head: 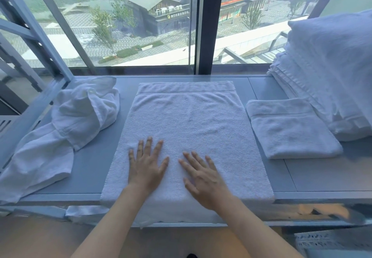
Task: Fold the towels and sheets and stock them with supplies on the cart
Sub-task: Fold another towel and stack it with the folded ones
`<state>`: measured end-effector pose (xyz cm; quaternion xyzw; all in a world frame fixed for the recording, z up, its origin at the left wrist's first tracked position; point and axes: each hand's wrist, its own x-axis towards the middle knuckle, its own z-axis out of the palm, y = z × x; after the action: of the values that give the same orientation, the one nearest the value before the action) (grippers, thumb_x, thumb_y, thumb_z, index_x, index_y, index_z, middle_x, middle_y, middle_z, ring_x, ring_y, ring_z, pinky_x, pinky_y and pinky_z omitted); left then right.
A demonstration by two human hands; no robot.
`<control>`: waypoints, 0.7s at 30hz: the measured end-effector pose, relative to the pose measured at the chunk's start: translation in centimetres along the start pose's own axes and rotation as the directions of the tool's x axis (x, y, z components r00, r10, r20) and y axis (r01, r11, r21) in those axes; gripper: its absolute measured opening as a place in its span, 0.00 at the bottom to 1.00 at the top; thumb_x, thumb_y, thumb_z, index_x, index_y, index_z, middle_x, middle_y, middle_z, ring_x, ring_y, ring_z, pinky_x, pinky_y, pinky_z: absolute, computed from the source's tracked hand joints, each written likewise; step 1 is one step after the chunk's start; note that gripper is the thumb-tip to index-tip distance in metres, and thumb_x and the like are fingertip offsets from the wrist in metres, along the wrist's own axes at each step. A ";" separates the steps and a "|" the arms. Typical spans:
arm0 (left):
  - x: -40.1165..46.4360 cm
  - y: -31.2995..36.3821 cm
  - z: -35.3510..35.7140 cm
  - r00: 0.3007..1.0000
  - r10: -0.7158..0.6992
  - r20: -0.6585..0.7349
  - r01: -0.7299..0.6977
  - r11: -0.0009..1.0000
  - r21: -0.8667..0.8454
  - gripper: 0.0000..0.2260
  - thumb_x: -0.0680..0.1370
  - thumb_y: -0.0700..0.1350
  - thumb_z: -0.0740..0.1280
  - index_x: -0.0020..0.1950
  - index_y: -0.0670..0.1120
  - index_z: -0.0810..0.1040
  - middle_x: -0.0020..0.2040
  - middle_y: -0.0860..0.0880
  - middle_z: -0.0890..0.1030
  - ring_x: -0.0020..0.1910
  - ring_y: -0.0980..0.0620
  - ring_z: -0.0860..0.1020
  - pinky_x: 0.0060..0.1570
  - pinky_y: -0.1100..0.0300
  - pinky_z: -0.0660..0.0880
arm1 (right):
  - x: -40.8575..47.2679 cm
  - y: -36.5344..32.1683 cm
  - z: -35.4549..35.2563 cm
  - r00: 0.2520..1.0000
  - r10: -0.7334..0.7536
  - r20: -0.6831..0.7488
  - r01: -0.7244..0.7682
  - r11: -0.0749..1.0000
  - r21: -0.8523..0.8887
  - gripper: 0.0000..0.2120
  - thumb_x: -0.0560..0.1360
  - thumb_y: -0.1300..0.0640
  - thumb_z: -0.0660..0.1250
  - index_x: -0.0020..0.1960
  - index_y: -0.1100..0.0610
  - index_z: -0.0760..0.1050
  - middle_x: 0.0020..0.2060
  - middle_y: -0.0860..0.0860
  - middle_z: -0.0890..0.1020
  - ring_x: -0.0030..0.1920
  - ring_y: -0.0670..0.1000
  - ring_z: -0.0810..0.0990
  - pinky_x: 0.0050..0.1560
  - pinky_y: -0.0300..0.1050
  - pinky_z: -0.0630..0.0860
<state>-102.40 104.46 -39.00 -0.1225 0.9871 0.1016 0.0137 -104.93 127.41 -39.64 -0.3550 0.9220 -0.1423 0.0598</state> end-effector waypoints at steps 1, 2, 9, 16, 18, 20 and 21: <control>-0.4 0.2 -0.3 1.000 0.010 -0.025 -0.010 1.000 0.007 0.30 0.83 0.65 0.49 0.84 0.57 0.50 0.85 0.50 0.47 0.83 0.46 0.42 0.79 0.36 0.43 | -0.1 0.2 -0.1 1.000 -0.006 0.001 0.006 1.000 -0.005 0.29 0.84 0.41 0.48 0.84 0.44 0.51 0.83 0.42 0.46 0.82 0.44 0.39 0.82 0.56 0.41; -1.1 0.5 -0.5 0.997 0.043 -0.066 -0.042 0.999 0.011 0.29 0.84 0.63 0.50 0.84 0.55 0.52 0.85 0.50 0.49 0.84 0.46 0.44 0.79 0.36 0.46 | -0.2 0.4 -0.1 1.000 -0.013 0.001 0.013 1.000 -0.015 0.29 0.84 0.40 0.48 0.84 0.44 0.50 0.83 0.41 0.45 0.82 0.44 0.38 0.82 0.56 0.41; -7.1 2.7 1.9 0.949 0.314 -0.001 -0.314 0.949 0.016 0.32 0.84 0.63 0.46 0.85 0.51 0.49 0.85 0.53 0.48 0.83 0.52 0.45 0.80 0.41 0.50 | -0.4 0.5 0.1 1.000 -0.013 0.025 0.014 0.999 -0.033 0.30 0.84 0.41 0.47 0.84 0.46 0.51 0.83 0.41 0.43 0.81 0.42 0.36 0.82 0.55 0.40; -7.8 -0.9 1.7 0.965 0.261 -0.027 -0.260 0.964 0.055 0.32 0.84 0.66 0.44 0.84 0.53 0.53 0.84 0.53 0.51 0.83 0.50 0.48 0.79 0.42 0.50 | -3.2 2.8 -0.8 1.000 -0.007 0.011 0.008 0.998 -0.058 0.29 0.85 0.40 0.47 0.84 0.43 0.46 0.83 0.41 0.42 0.82 0.43 0.38 0.82 0.52 0.42; -8.4 -3.8 1.4 0.976 0.209 -0.065 -0.206 0.977 0.048 0.31 0.84 0.66 0.44 0.84 0.53 0.55 0.84 0.53 0.54 0.83 0.50 0.51 0.79 0.42 0.52 | -5.6 5.4 -1.4 1.000 0.026 -0.009 -0.027 0.996 -0.088 0.29 0.85 0.39 0.46 0.84 0.42 0.44 0.83 0.40 0.42 0.82 0.44 0.39 0.81 0.52 0.43; -9.0 -6.2 0.9 0.980 0.182 -0.081 -0.180 0.983 0.039 0.31 0.84 0.65 0.45 0.84 0.53 0.56 0.84 0.53 0.54 0.83 0.50 0.52 0.79 0.42 0.54 | -8.2 7.9 -2.1 0.999 0.043 -0.022 -0.046 0.993 -0.110 0.29 0.85 0.39 0.45 0.84 0.41 0.44 0.83 0.40 0.43 0.83 0.45 0.42 0.80 0.52 0.45; -9.2 -6.9 0.8 0.978 0.190 -0.085 -0.188 0.981 0.038 0.30 0.84 0.65 0.46 0.84 0.53 0.57 0.84 0.53 0.54 0.83 0.49 0.53 0.79 0.41 0.55 | -9.4 8.9 -2.4 0.999 0.045 -0.023 -0.047 0.992 -0.114 0.29 0.85 0.39 0.45 0.84 0.42 0.44 0.83 0.41 0.45 0.83 0.46 0.44 0.80 0.53 0.46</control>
<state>-91.78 100.28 -40.63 -0.0323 0.9954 0.0825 -0.0378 -104.16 140.50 -39.93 -0.3350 0.9372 -0.0913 0.0333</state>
